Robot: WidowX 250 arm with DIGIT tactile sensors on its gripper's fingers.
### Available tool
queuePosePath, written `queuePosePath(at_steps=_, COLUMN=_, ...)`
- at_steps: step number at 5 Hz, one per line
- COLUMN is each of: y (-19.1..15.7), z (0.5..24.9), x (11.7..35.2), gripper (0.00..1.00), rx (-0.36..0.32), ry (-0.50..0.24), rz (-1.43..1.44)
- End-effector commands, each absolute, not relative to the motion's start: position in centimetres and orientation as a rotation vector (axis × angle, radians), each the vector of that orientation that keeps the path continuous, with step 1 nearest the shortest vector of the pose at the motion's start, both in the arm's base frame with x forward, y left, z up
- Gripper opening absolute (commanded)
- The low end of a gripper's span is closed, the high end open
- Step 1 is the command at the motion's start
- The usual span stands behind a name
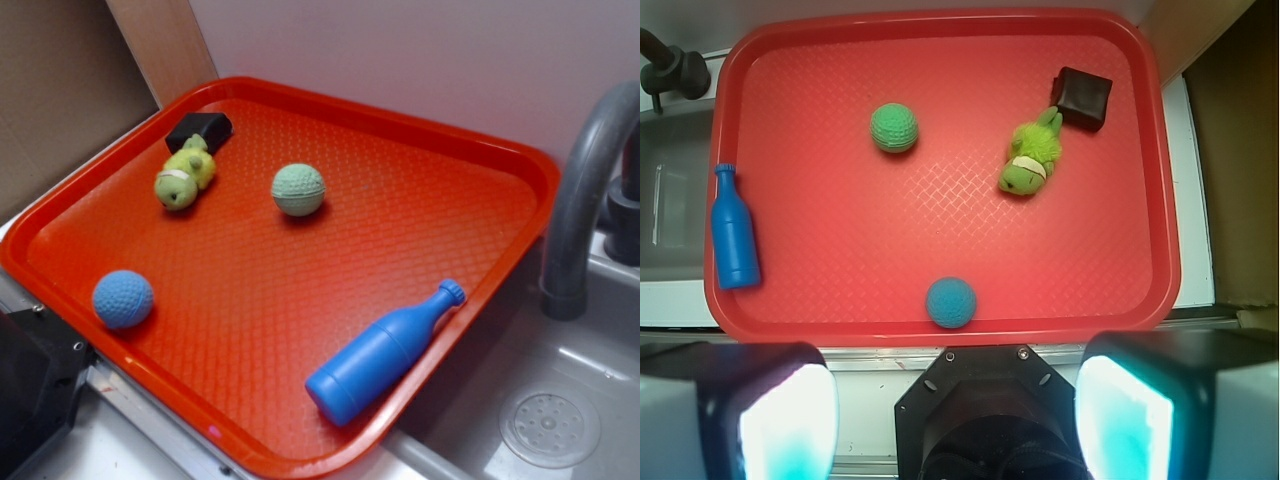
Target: Grab the blue ball.
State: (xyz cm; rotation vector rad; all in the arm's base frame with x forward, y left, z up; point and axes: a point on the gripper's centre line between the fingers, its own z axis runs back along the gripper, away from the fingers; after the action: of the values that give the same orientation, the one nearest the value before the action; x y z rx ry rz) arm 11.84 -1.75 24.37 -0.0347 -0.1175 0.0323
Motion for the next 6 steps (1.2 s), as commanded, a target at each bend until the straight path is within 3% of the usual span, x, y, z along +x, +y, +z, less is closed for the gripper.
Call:
queuePosePath(at_steps=1, y=-1.7, z=24.4, x=11.8, gripper=1.00, rx=-0.035, ry=-0.117, rz=0.032)
queuePosePath(at_steps=2, y=-6.3, z=19.4, x=9.4, gripper=1.00, rx=0.058, ry=-0.096, rz=-0.077)
queuePosePath(at_steps=3, y=-7.6, z=14.2, x=8.8, gripper=1.00, rx=0.082, ry=-0.113, rz=-0.108)
queuePosePath(at_steps=4, y=-8.2, z=9.2, x=9.0, gripper=1.00, rx=0.059, ry=-0.128, rz=-0.190)
queuePosePath(at_steps=5, y=-6.2, z=7.4, x=10.7, gripper=1.00, rx=0.033, ry=-0.134, rz=-0.152)
queuePosePath(at_steps=6, y=-4.5, z=6.8, x=12.3, gripper=1.00, rx=-0.040, ry=-0.148, rz=-0.137)
